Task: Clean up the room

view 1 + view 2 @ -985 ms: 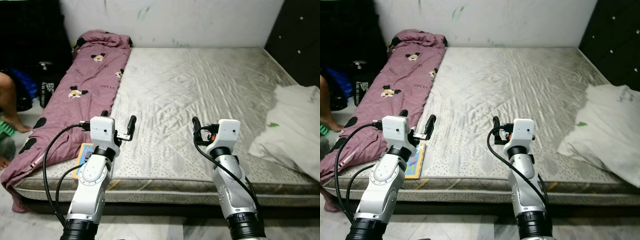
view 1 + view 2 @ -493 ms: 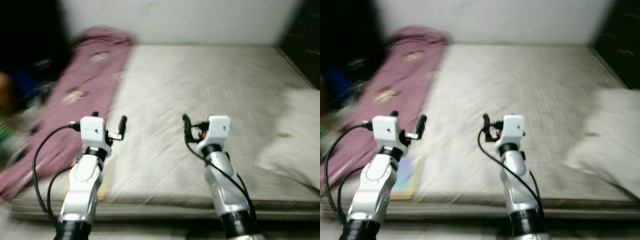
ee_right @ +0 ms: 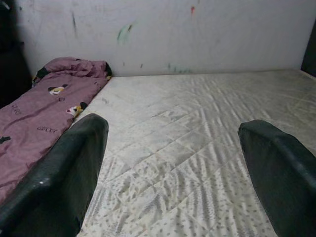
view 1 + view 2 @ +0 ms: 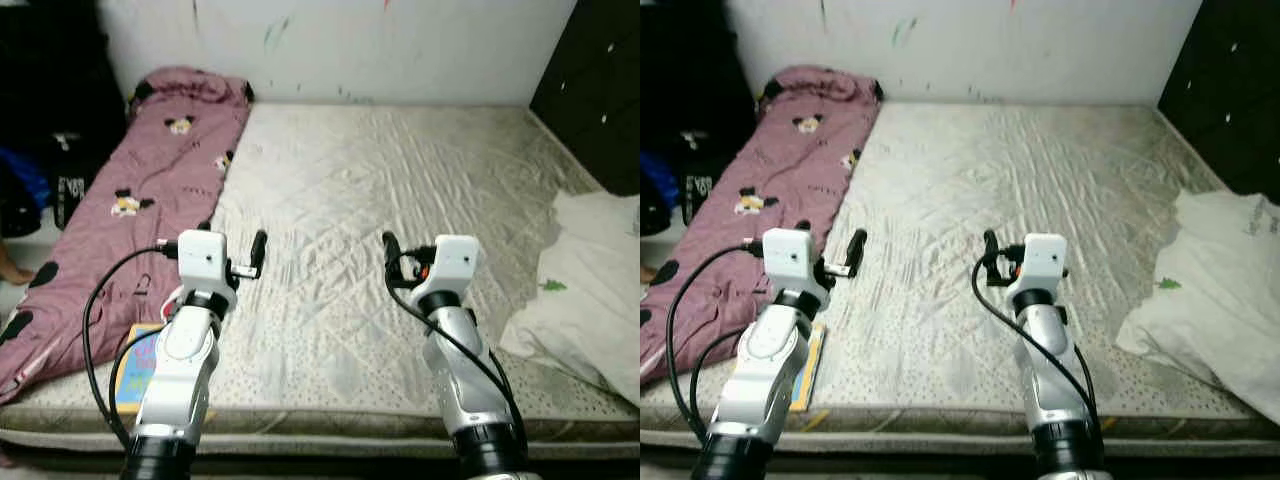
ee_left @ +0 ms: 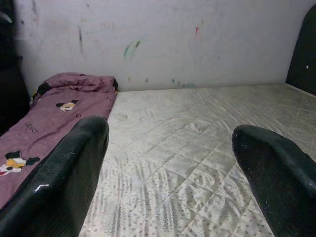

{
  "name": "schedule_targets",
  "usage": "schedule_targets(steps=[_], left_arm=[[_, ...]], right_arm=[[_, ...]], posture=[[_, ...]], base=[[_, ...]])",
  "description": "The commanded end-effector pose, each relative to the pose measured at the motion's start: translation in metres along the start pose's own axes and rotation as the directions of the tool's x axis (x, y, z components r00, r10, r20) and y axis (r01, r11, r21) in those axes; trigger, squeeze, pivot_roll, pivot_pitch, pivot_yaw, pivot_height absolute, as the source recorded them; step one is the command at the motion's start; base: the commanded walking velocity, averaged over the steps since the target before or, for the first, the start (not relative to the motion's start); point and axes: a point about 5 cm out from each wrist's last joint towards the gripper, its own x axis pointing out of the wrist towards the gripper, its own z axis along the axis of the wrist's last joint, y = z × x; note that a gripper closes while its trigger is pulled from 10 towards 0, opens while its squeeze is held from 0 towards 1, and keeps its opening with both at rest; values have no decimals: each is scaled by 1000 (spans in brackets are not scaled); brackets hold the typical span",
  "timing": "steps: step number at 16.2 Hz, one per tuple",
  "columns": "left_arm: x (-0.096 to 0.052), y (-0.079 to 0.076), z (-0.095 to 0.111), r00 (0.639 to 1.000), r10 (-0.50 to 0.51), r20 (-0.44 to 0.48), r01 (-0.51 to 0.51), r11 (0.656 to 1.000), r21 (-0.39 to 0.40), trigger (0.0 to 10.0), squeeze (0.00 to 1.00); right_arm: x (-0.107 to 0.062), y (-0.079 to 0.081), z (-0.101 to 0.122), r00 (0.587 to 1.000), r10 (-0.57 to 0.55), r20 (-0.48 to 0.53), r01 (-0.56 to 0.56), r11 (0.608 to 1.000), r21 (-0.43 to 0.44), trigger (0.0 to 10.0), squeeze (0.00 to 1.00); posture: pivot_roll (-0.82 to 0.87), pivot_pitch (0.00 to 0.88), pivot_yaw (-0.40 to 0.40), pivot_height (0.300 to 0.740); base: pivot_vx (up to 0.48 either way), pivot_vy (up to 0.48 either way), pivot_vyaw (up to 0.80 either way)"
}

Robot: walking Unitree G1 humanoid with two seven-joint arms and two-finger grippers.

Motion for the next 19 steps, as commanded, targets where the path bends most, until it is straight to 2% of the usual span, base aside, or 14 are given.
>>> schedule_targets(steps=[1, 2, 5, 9, 12, 17, 19], left_arm=[[0, 0, 2, 1000, 8, 4, -8, 1000, 2, 10000, 0], [0, 2, 2, 1000, 19, -1, -19, 1000, -14, 10000, 0], [-2, 5, 4, 1000, 28, 6, -28, 1000, 2, 10000, 0], [-25, 20, -6, 994, 106, -35, -106, 994, 3, 10000, 0], [-33, 36, -9, 985, 163, -55, -161, 986, 39, 10000, 0], [-27, 27, -7, 987, 154, -51, -153, 988, 37, 10000, 0], [-26, 25, -7, 987, 149, -55, -148, 988, 36, 10000, 0]], right_arm=[[0, -3, 2, 1000, -11, 9, 11, 1000, -5, 10000, 0], [0, -3, 3, 1000, -7, 11, 7, 1000, -12, 10000, 0], [0, -6, 7, 999, -21, 27, 21, 999, -37, 10000, 0], [-15, -14, 13, 998, -51, 39, 52, 998, -24, 10000, 0], [-19, -17, 9, 998, -65, 21, 66, 998, -25, 10000, 0], [-17, -14, 11, 999, -43, 24, 44, 999, -29, 10000, 0], [-17, -13, 11, 999, -44, 21, 44, 999, -30, 10000, 0]], posture=[[-2, 0, 9, 740], [-1, 0, 8, 740], [2, 0, 8, 740], [0, 0, 12, 740], [-2, 0, 12, 740], [2, 0, 5, 740], [-3, 0, 7, 740]], base=[[0, 0, 0], [0, 0, 0], [0, 0, 0], [0, 0, 0], [0, 0, 0], [0, 0, 553], [0, 0, 0]])
